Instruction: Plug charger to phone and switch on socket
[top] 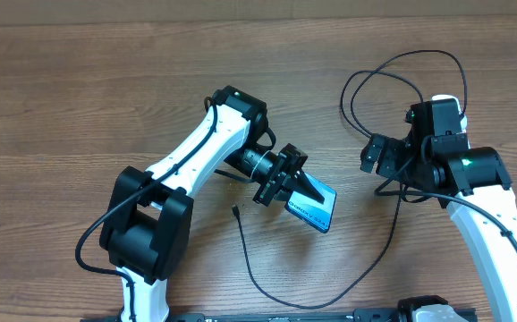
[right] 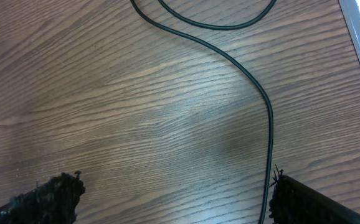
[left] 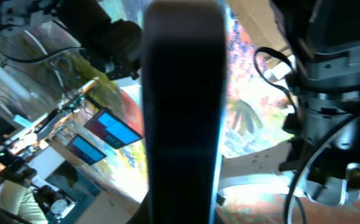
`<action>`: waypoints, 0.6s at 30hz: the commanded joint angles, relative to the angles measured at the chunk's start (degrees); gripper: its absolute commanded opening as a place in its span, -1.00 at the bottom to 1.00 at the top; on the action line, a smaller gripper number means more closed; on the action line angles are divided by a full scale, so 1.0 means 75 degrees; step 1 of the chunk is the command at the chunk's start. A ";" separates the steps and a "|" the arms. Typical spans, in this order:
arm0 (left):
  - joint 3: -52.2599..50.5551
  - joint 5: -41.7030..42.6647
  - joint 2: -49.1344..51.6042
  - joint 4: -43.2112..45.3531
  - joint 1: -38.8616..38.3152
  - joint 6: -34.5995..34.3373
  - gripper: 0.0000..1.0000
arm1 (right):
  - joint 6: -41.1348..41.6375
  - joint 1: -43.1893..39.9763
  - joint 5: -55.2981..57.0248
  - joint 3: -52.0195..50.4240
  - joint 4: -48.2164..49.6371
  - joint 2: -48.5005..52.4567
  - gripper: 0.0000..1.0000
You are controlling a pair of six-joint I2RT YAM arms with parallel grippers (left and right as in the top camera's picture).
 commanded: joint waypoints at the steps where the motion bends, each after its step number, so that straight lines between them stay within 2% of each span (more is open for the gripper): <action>1: 0.0006 0.0621 0.0003 -0.0050 0.0020 0.0184 -0.92 | -0.0055 -0.0015 0.0102 0.0009 0.0026 -0.0006 1.00; 8: 0.0006 0.0638 0.0003 -0.0006 0.0020 -0.0125 -0.92 | -0.0055 -0.0015 0.0102 0.0009 0.0026 -0.0006 1.00; 18: 0.0006 0.0635 0.0006 0.1297 0.0020 -0.1052 -0.91 | -0.0055 -0.0015 0.0102 0.0009 0.0026 -0.0006 1.00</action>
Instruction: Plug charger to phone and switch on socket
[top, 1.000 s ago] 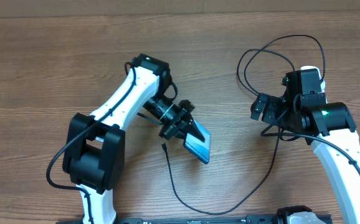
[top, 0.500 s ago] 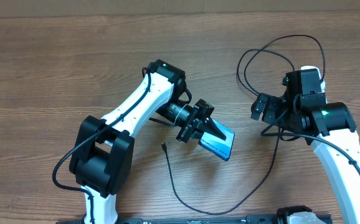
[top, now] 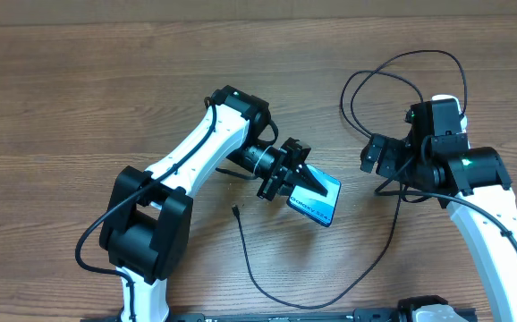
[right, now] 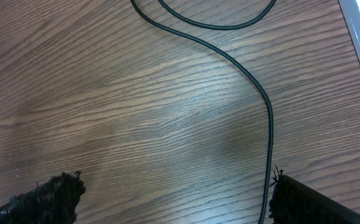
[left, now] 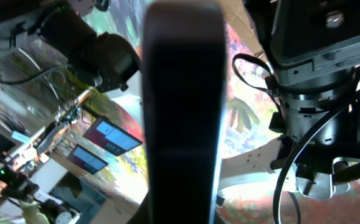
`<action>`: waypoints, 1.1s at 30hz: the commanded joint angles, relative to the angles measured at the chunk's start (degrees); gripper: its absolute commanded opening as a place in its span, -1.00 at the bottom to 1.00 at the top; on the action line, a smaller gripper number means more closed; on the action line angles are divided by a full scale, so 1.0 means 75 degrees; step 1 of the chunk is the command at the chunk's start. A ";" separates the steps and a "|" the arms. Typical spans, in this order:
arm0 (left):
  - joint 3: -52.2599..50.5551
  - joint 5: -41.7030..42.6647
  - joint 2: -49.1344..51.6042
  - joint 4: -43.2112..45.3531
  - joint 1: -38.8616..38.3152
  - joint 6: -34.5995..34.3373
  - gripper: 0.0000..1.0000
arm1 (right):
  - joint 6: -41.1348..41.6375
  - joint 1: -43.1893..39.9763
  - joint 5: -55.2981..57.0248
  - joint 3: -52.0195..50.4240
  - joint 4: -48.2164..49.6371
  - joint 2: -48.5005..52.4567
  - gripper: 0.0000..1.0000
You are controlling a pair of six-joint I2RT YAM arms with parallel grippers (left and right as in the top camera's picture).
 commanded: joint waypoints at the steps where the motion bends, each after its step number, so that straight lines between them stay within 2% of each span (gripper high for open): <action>1: 0.0017 0.0399 0.0006 0.0251 0.0006 -0.0644 -0.91 | -0.0052 -0.0015 0.0102 0.0009 0.0026 -0.0006 1.00; 16: 0.0017 0.0344 0.0003 0.1262 0.0006 -0.1448 -0.92 | -0.0052 -0.0015 0.0102 0.0009 0.0026 -0.0006 0.99; 33: 0.0017 0.0117 0.0006 0.1568 0.0006 -0.1489 -0.92 | -0.0052 -0.0015 0.0102 0.0009 0.0026 -0.0006 1.00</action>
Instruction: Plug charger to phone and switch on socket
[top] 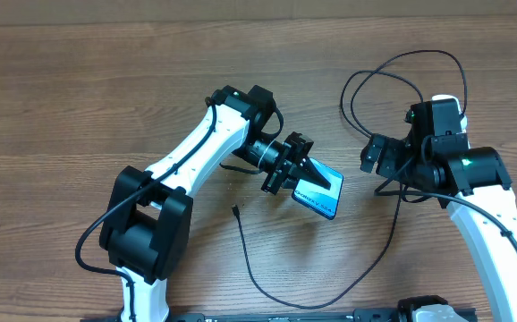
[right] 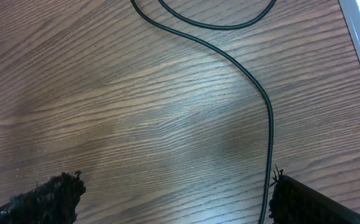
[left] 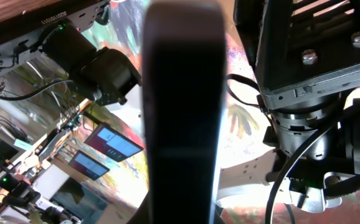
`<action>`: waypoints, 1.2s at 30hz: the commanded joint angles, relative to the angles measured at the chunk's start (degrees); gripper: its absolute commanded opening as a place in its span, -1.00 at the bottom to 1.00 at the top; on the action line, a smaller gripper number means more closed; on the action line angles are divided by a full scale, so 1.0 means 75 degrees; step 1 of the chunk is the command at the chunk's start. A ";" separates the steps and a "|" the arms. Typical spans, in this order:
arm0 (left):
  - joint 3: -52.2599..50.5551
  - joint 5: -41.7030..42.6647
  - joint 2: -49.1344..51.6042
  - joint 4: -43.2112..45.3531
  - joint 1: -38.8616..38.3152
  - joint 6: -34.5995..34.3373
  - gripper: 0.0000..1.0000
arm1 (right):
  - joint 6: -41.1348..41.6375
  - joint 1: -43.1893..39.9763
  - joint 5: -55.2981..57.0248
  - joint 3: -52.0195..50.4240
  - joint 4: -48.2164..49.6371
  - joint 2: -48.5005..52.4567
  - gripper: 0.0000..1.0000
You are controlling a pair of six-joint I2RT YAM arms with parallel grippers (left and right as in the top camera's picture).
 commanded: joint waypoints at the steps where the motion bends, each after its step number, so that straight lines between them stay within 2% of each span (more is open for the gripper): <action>1: 0.0023 0.0210 0.0003 0.0085 0.0006 -0.0105 -0.92 | -0.0055 -0.0015 0.0099 0.0009 0.0023 -0.0006 1.00; 8: 0.0023 0.0143 0.0006 0.0111 0.0006 -0.0105 -0.91 | -0.0055 -0.0015 0.0099 0.0009 0.0023 -0.0006 1.00; 15: 0.0023 -0.0583 0.0006 0.0125 0.0006 -0.0105 -0.92 | -0.0055 -0.0015 0.0099 0.0009 0.0023 -0.0006 1.00; 24: 0.0023 -0.0600 0.0006 0.0131 0.0009 -0.0102 -0.92 | -0.0055 -0.0015 0.0099 0.0009 0.0023 -0.0006 1.00; 36: 0.0023 -0.0787 0.0006 0.0807 0.0006 -0.0105 -0.92 | -0.0055 -0.0015 0.0099 0.0009 0.0023 -0.0006 1.00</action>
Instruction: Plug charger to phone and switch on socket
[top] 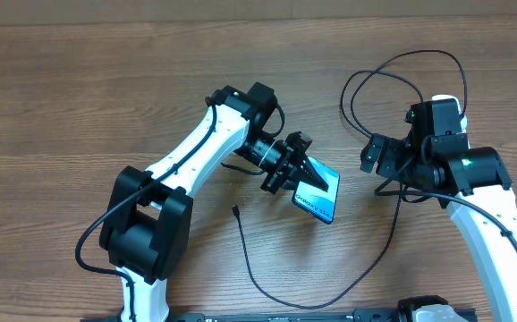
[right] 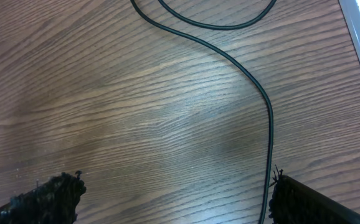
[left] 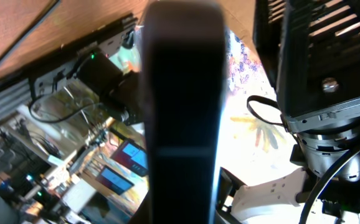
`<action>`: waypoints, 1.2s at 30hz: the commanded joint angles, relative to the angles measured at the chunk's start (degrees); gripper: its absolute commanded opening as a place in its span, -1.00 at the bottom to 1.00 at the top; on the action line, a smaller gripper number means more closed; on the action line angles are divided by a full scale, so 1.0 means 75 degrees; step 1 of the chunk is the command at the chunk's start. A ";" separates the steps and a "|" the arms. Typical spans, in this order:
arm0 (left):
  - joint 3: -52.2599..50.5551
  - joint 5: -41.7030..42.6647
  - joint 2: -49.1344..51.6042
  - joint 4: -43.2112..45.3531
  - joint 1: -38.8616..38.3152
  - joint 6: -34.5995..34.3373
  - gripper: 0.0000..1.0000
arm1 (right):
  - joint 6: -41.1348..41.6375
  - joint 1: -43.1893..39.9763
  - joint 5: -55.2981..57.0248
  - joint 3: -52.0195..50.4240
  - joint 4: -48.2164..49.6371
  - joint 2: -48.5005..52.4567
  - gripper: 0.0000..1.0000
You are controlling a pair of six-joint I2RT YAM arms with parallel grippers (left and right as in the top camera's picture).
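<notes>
My left gripper [top: 301,176] is shut on the phone [top: 317,194], a dark slab with a blue face, held tilted on edge just above the table's middle. The phone's dark edge [left: 181,118] fills the left wrist view. The black charger cable [top: 257,282] lies loose, its plug end [top: 235,211] left of the phone and apart from it. The cable curves right and up under my right gripper [right: 174,199], which hangs open with the cable [right: 268,124] by its right finger. A white block's edge, perhaps the socket, shows at the far right.
The cable makes wide loops [top: 402,76] on the wooden table [top: 80,98] behind the right arm. The left arm's black base [top: 142,228] stands at the front left.
The left wrist has turned with the phone, which now stands steeper on its edge; wood shows in the top left of the left wrist view. The right arm and cable are unchanged.
My left gripper held the phone throughout. At first the phone was lower and nearer the front, close to the plug end. It then stood a little farther back and right at each moment, and now it is turned more on edge. The right gripper stayed open over the cable.
</notes>
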 commanded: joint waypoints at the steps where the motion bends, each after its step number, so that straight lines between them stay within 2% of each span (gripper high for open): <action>1: 0.0023 -0.0099 0.0006 0.0303 0.0006 -0.0099 -0.91 | -0.0052 -0.0015 0.0099 0.0009 0.0026 -0.0006 0.99; 5: 0.0023 -0.1134 0.0006 0.0941 0.0006 -0.0093 -0.92 | -0.0052 -0.0015 0.0099 0.0009 0.0029 -0.0006 1.00; 14: 0.0023 -0.3191 0.0006 0.1545 0.0102 0.0105 -0.92 | -0.0052 -0.0015 0.0099 0.0009 0.0026 -0.0006 0.99; 21: 0.0023 -0.3261 0.0006 0.2291 0.0108 0.1836 -0.92 | -0.0052 -0.0015 0.0099 0.0009 0.0026 -0.0006 1.00; 30: 0.0023 -0.2460 -0.0009 0.2468 0.0236 0.1967 -0.91 | -0.0052 -0.0015 0.0099 0.0009 0.0026 -0.0006 0.99; 36: 0.0020 -0.1865 -0.0012 0.2206 0.0775 0.2597 -0.91 | -0.0052 -0.0015 0.0099 0.0009 0.0026 -0.0006 1.00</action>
